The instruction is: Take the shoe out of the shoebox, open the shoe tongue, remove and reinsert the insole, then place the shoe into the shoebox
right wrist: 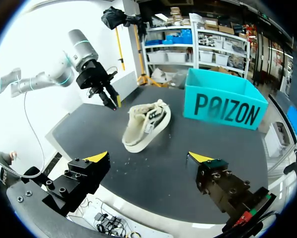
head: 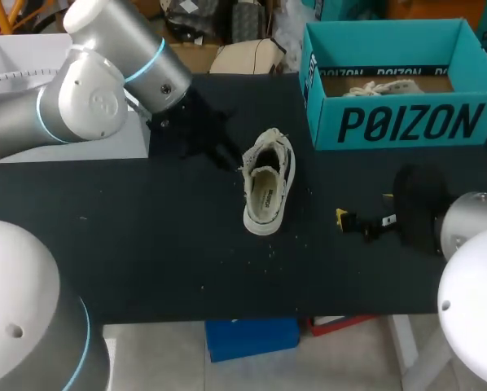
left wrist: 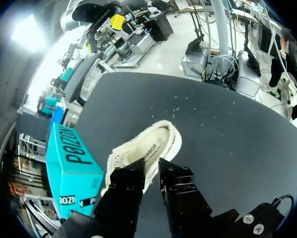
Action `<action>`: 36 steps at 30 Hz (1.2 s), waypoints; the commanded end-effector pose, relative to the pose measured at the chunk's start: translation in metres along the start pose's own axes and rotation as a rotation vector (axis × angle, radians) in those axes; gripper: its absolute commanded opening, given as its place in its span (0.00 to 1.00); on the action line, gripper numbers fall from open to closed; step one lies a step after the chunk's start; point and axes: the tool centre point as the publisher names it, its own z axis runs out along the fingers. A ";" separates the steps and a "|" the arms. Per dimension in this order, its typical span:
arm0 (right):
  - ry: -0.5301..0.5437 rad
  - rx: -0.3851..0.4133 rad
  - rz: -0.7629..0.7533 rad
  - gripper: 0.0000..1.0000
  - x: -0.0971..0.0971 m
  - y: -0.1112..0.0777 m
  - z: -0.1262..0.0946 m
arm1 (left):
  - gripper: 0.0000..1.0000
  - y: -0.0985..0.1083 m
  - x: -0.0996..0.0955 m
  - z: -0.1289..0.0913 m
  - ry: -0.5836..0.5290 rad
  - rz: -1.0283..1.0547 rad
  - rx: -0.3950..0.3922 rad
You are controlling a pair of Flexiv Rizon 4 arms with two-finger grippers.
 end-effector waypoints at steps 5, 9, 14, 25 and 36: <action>-0.004 -0.005 0.001 1.00 0.002 -0.002 0.001 | 1.00 0.006 0.022 -0.042 0.077 -0.185 -0.067; -0.004 -0.005 0.001 1.00 0.002 -0.002 0.001 | 1.00 0.009 0.040 -0.045 0.036 -0.314 -0.032; -0.004 -0.005 0.001 1.00 0.002 -0.002 0.001 | 1.00 0.008 0.047 -0.044 0.032 -0.344 -0.025; -0.004 -0.005 0.001 1.00 0.002 -0.002 0.001 | 1.00 0.008 0.047 -0.044 0.032 -0.344 -0.025; -0.004 -0.005 0.001 1.00 0.002 -0.002 0.001 | 1.00 0.008 0.047 -0.044 0.032 -0.344 -0.025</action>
